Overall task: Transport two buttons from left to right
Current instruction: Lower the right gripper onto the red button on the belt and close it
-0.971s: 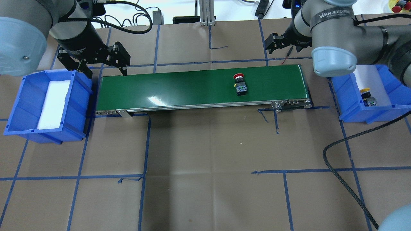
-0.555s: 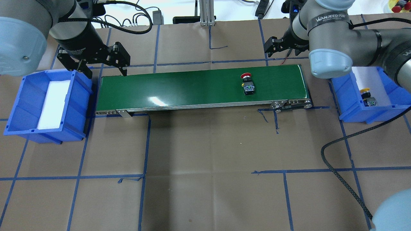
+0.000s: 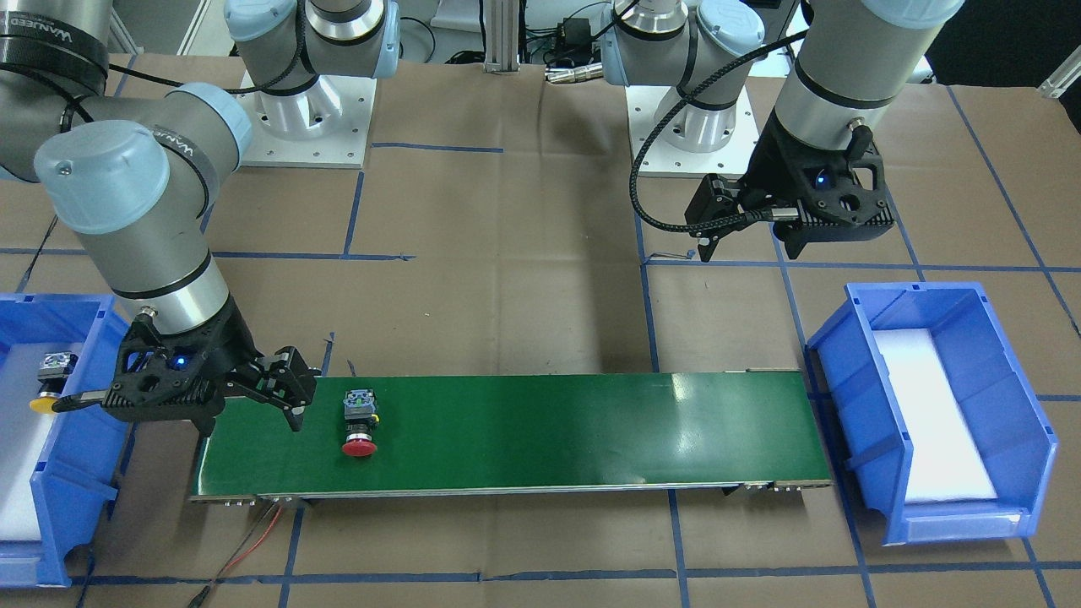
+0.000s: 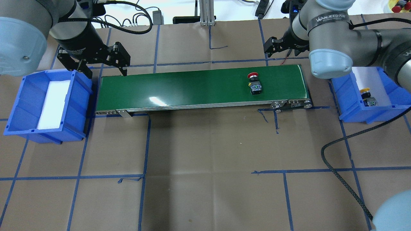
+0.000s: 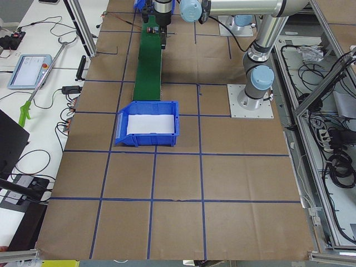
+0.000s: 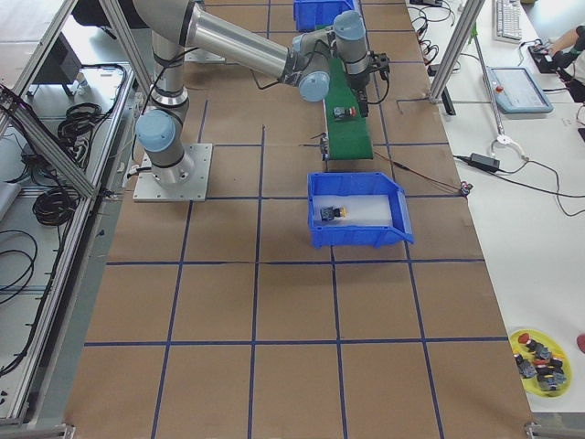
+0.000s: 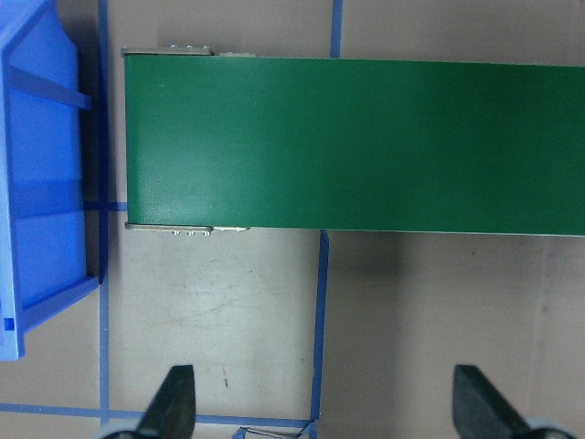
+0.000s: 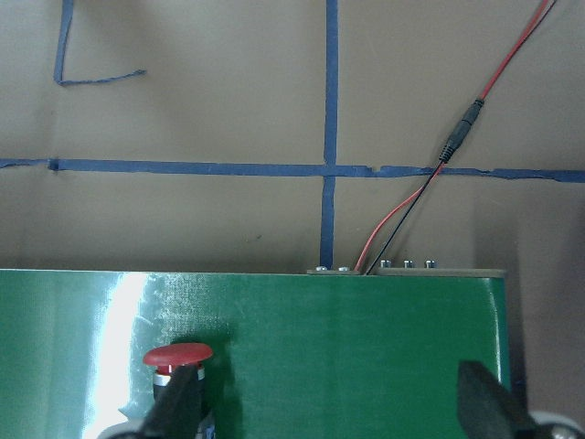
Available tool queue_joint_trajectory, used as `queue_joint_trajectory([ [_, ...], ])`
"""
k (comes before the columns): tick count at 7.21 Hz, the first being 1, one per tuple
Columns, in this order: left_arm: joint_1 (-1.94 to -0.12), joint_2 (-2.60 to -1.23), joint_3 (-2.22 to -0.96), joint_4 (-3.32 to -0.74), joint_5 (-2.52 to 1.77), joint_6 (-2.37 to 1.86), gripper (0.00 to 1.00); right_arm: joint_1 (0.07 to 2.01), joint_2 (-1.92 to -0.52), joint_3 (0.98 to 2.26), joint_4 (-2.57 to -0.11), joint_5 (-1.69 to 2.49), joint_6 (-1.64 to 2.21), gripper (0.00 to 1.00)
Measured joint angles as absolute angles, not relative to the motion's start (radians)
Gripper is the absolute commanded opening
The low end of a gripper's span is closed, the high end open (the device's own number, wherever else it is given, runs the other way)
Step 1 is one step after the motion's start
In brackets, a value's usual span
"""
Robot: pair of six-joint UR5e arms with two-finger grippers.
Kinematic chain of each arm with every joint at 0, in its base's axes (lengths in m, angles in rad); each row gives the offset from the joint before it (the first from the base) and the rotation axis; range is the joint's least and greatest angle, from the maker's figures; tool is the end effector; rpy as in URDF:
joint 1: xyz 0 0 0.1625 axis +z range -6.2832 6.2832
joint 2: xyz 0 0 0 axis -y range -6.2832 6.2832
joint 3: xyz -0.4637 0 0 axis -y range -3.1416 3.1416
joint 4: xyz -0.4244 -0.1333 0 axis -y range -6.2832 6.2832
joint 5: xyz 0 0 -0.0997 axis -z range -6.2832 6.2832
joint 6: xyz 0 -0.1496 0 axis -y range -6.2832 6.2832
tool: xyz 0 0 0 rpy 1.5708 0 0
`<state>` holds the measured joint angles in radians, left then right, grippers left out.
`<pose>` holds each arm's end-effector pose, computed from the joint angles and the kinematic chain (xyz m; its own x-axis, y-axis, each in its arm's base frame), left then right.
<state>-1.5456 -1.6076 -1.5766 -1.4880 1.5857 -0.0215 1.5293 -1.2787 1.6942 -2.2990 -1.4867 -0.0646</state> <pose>-0.1173 -0.5498 0.4624 -0.9988 -0.0473 -0.0140 -0.0467 0.9981 -0.0405 0.1183 -0.6680 0.3241 -0.9971 -0.0459 -0.0599 -0.0250 0.9497 -0.3122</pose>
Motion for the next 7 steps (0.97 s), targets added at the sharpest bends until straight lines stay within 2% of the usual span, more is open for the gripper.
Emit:
queue_joint_trajectory([
  [7,-1.545,-1.608,-1.577,-1.488,1.585,-0.021,1.00,1.535,-1.210,1.750,-2.287,-1.485,0.023,1.00],
])
